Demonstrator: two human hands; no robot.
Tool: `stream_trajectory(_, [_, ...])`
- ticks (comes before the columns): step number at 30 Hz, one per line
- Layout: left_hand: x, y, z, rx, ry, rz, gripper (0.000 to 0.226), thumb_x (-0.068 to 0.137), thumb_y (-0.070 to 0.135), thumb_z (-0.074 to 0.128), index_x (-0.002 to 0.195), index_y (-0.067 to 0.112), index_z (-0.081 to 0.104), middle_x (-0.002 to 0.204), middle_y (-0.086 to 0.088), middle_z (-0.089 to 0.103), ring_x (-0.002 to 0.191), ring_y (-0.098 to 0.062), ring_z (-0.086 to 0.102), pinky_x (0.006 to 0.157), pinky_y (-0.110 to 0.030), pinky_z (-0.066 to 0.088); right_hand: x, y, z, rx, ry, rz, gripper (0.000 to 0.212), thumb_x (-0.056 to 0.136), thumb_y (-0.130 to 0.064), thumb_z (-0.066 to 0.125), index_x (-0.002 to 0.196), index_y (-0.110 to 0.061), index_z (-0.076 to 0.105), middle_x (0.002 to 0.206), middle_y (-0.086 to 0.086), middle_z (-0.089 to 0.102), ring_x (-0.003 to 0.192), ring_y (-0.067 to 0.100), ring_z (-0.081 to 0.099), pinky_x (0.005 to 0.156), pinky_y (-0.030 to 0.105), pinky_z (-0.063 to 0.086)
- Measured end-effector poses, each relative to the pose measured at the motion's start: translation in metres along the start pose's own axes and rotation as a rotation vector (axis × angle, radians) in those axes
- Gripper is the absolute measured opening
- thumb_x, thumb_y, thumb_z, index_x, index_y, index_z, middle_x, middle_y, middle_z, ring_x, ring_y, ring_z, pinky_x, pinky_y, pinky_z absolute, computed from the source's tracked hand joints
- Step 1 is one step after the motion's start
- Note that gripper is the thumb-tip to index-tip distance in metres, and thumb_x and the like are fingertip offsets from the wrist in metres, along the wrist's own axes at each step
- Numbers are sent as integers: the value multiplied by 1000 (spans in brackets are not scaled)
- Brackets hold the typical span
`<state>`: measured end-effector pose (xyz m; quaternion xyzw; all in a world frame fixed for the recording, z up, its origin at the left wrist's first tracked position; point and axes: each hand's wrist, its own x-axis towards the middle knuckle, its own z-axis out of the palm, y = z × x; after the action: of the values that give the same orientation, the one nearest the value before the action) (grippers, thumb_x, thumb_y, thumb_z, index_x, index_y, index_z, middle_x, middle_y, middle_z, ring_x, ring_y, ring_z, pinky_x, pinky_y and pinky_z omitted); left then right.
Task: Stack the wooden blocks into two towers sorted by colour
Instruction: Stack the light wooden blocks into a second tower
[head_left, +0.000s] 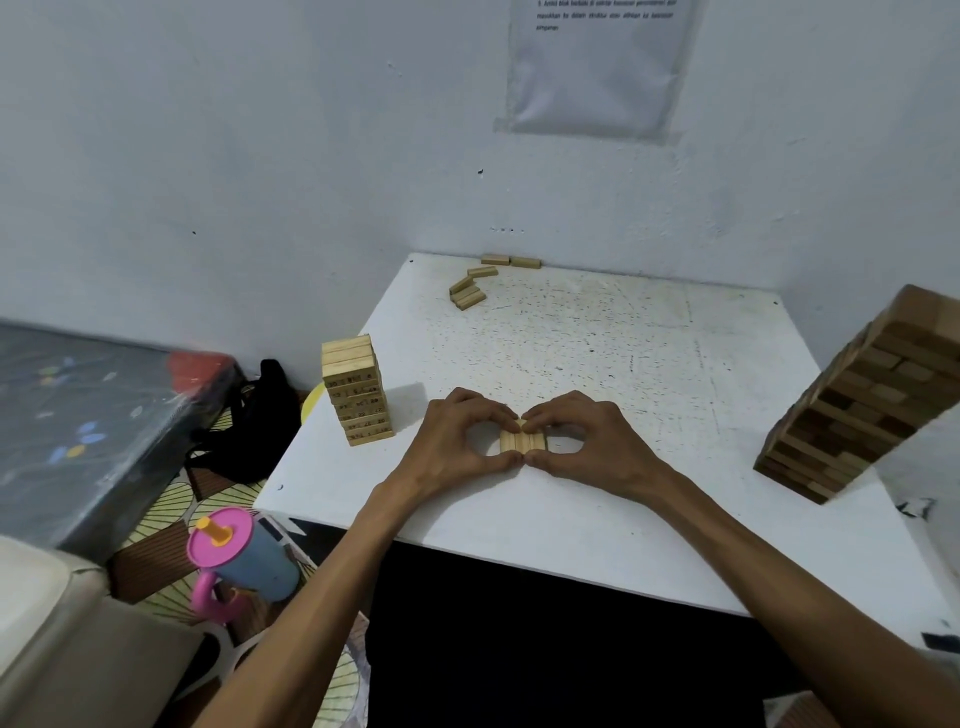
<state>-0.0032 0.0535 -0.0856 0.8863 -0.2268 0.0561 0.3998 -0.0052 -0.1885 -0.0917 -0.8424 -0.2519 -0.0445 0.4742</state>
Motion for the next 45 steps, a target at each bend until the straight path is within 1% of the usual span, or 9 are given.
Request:
stream_trajectory(6, [5, 13, -19, -54, 12, 51, 29, 74, 29, 90, 100, 32, 77, 110, 22, 73, 118, -6, 55, 94, -25, 44, 15, -16, -15, -35, 6, -136, 33, 77, -25, 93, 107, -22, 80, 113, -13, 75, 114, 14, 68, 94, 38, 55])
stream_trajectory(11, [15, 30, -48, 3, 42, 90, 25, 78, 31, 88, 100, 30, 76, 109, 20, 73, 112, -7, 57, 84, -13, 40, 37, -38, -27, -26, 21, -180, 33, 77, -25, 93, 107, -21, 81, 113, -12, 75, 111, 14, 68, 93, 31, 55])
stream_trajectory(16, [24, 44, -78, 13, 29, 89, 24, 79, 33, 87, 101, 32, 77, 108, 22, 73, 105, -10, 58, 81, -23, 43, 58, -57, -35, 2, 14, -191, 34, 76, -25, 93, 107, -21, 80, 113, -12, 75, 111, 15, 69, 94, 32, 56])
stream_trajectory(21, [30, 48, -106, 44, 54, 99, 32, 74, 54, 76, 101, 37, 76, 106, 21, 73, 103, -10, 58, 78, -28, 48, 81, -79, -37, 25, -7, -197, 33, 76, -28, 94, 106, -25, 80, 111, -12, 76, 110, 16, 69, 96, 32, 56])
stream_trajectory(27, [23, 45, -141, 17, 74, 27, 23, 79, 30, 88, 99, 35, 79, 105, 21, 74, 102, -11, 58, 80, -29, 49, 108, -98, -21, 53, -27, -237, 32, 75, -28, 94, 105, -23, 81, 108, -12, 76, 108, 16, 70, 95, 34, 57])
stream_trajectory(33, [8, 29, -174, -23, 120, -75, 30, 66, 52, 80, 95, 43, 78, 110, 16, 73, 107, -11, 57, 85, -34, 48, 136, -118, 8, 63, -85, -258, 29, 77, -28, 92, 104, -24, 81, 106, -12, 77, 108, 13, 68, 93, 27, 55])
stream_trajectory(38, [-3, 15, -193, 27, 149, -107, 29, 69, 48, 80, 97, 40, 79, 110, 22, 73, 109, -12, 56, 87, -35, 48, 154, -128, 31, 85, -141, -251, 27, 79, -26, 91, 104, -24, 81, 105, -13, 76, 109, 9, 67, 95, 22, 53])
stream_trajectory(42, [-11, 2, -202, 64, 153, -155, 23, 79, 29, 87, 99, 38, 79, 112, 25, 72, 115, -11, 54, 92, -39, 50, 164, -131, 47, 66, -173, -264, 25, 81, -27, 89, 103, -22, 79, 105, -11, 76, 109, 11, 67, 97, 28, 55])
stream_trajectory(45, [-15, -7, -203, 88, 158, -176, 28, 75, 37, 86, 101, 42, 77, 114, 17, 71, 115, -8, 54, 96, -38, 49, 168, -131, 54, 27, -202, -241, 29, 81, -30, 88, 107, -26, 78, 106, -13, 74, 107, 8, 64, 96, 32, 56])
